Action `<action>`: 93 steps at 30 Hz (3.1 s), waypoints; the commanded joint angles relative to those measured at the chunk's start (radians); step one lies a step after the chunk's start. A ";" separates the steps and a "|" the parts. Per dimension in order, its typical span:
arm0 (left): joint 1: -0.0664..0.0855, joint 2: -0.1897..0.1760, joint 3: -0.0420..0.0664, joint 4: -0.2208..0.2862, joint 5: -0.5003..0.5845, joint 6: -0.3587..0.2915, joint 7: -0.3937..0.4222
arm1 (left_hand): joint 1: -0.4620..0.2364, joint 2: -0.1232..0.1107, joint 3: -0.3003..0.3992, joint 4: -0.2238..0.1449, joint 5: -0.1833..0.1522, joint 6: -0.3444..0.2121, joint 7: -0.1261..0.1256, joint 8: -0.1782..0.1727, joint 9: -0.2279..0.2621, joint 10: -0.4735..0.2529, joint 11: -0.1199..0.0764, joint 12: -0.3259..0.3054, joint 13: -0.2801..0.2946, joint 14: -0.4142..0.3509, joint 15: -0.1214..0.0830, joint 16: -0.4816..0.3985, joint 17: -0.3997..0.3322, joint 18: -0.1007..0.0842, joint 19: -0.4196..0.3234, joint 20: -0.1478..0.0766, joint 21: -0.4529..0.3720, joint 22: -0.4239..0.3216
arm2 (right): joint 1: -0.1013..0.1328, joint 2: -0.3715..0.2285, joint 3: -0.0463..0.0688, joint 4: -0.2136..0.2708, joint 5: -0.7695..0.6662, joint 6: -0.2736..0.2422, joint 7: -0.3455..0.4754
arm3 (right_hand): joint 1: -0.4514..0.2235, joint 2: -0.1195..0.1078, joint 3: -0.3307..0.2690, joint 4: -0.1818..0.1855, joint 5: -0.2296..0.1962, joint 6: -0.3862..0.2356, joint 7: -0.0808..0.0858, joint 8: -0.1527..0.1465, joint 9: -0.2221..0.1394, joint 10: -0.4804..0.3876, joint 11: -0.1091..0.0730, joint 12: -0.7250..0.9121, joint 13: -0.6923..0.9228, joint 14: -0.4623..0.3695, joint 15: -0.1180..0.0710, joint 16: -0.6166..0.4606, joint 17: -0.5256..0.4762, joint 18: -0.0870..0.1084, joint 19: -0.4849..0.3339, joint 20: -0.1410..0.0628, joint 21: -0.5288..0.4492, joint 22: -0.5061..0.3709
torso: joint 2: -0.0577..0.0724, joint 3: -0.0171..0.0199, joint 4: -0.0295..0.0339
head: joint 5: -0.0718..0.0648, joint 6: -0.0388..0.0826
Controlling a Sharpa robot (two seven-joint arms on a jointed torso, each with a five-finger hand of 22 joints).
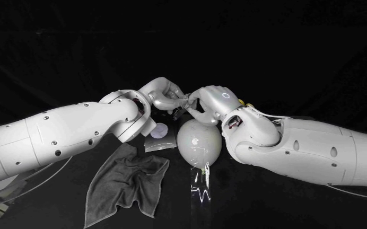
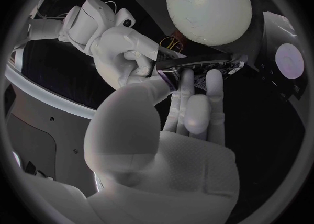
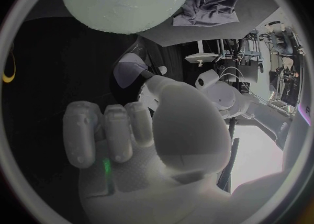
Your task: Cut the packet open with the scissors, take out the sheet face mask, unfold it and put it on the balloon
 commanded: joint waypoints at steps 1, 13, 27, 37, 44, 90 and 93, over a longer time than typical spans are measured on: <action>0.003 0.002 0.003 0.012 -0.021 -0.027 0.039 | 0.005 0.005 -0.002 -0.007 0.004 0.002 0.000 0.043 0.036 0.011 -0.013 0.005 0.001 -0.004 -0.001 0.000 0.005 0.011 -0.008 0.001 -0.001 0.002 | 0.000 0.000 0.000 -0.003 0.035 0.041 -0.028 | -0.005 -0.015 -0.009 0.001 0.002 -0.018 0.009 -0.011 -0.006 0.041 0.009 -0.006 0.188 0.104 0.009 0.003 0.263 0.005 0.044 0.009 -0.006 0.227 | -0.001 0.0004 0.0006 | -0.004 0.004; 0.002 0.003 0.002 0.017 -0.025 -0.055 0.045 | 0.006 0.003 0.000 -0.010 0.004 0.005 0.000 0.046 0.037 0.015 -0.014 0.010 0.003 0.002 -0.002 0.005 0.017 0.012 -0.005 0.000 0.004 0.004 | 0.008 -0.003 0.005 0.016 0.164 0.072 -0.028 | -0.005 0.023 -0.004 0.018 0.003 -0.043 0.019 -0.035 -0.024 0.036 0.018 -0.016 0.182 0.104 0.018 0.003 0.263 0.006 0.040 0.019 -0.013 0.225 | 0.000 0.0010 0.0009 | -0.009 0.010; 0.002 0.003 0.002 0.012 -0.036 -0.049 0.048 | 0.007 0.003 0.001 -0.012 0.004 0.005 0.000 0.046 0.037 0.015 -0.014 0.011 0.004 0.004 -0.003 0.007 0.018 0.012 -0.004 0.000 0.006 0.005 | 0.014 -0.008 0.008 0.015 0.249 0.093 -0.002 | -0.119 0.047 -0.054 0.106 0.007 -0.051 0.013 -0.055 -0.049 0.036 0.014 -0.016 0.182 0.104 0.017 0.003 0.263 0.007 0.040 0.023 -0.015 0.225 | 0.001 0.0015 0.0011 | -0.011 0.012; 0.002 0.003 0.001 -0.001 -0.049 -0.034 0.045 | 0.007 0.004 0.002 -0.012 0.004 0.005 0.000 0.046 0.037 0.014 -0.014 0.012 0.004 0.003 -0.003 0.007 0.017 0.012 -0.004 0.000 0.006 0.005 | 0.018 -0.041 0.008 0.042 0.276 0.055 0.104 | -0.287 0.050 -0.182 0.106 0.099 -0.053 0.008 -0.062 -0.068 0.036 0.012 -0.012 0.184 0.104 0.015 0.003 0.263 0.010 0.033 0.021 -0.027 0.221 | 0.000 0.0008 0.0016 | -0.011 0.014; 0.002 0.003 0.001 -0.008 -0.057 -0.028 0.045 | 0.007 0.004 0.002 -0.012 0.004 0.005 0.000 0.046 0.037 0.014 -0.014 0.012 0.004 0.003 -0.003 0.007 0.017 0.012 -0.004 0.000 0.006 0.005 | 0.024 -0.071 0.007 0.065 0.256 0.108 0.177 | -0.206 0.021 -0.221 0.103 0.143 -0.036 -0.012 -0.056 -0.076 -0.004 -0.005 -0.074 0.151 0.104 0.002 0.003 0.263 0.028 -0.012 0.012 -0.104 0.198 | 0.000 0.0002 -0.0012 | -0.009 0.016; 0.002 -0.005 0.001 0.028 -0.085 -0.042 0.076 | 0.009 0.002 0.007 -0.016 0.004 0.006 -0.001 0.049 0.038 0.015 -0.015 0.018 0.007 0.012 -0.004 0.015 0.034 0.012 0.000 -0.001 0.013 0.009 | 0.027 -0.031 0.007 0.049 -0.056 0.180 -0.004 | 0.159 0.029 -0.292 0.100 0.012 -0.094 -0.058 -0.057 -0.136 -0.059 -0.061 -0.096 0.093 0.104 -0.047 0.003 0.263 0.024 -0.004 -0.036 -0.105 0.203 | 0.001 0.0010 -0.0002 | -0.012 0.026; 0.002 -0.006 0.001 0.031 -0.085 -0.044 0.079 | 0.009 0.002 0.007 -0.016 0.004 0.006 -0.001 0.049 0.038 0.015 -0.015 0.018 0.007 0.012 -0.004 0.015 0.034 0.012 0.000 -0.001 0.013 0.009 | 0.027 -0.028 0.007 0.047 -0.056 0.178 -0.004 | 0.159 0.029 -0.292 0.100 0.012 -0.095 -0.058 -0.058 -0.136 -0.056 -0.061 -0.093 0.095 0.104 -0.047 0.003 0.263 0.023 -0.002 -0.035 -0.102 0.204 | 0.001 0.0006 -0.0003 | -0.013 0.027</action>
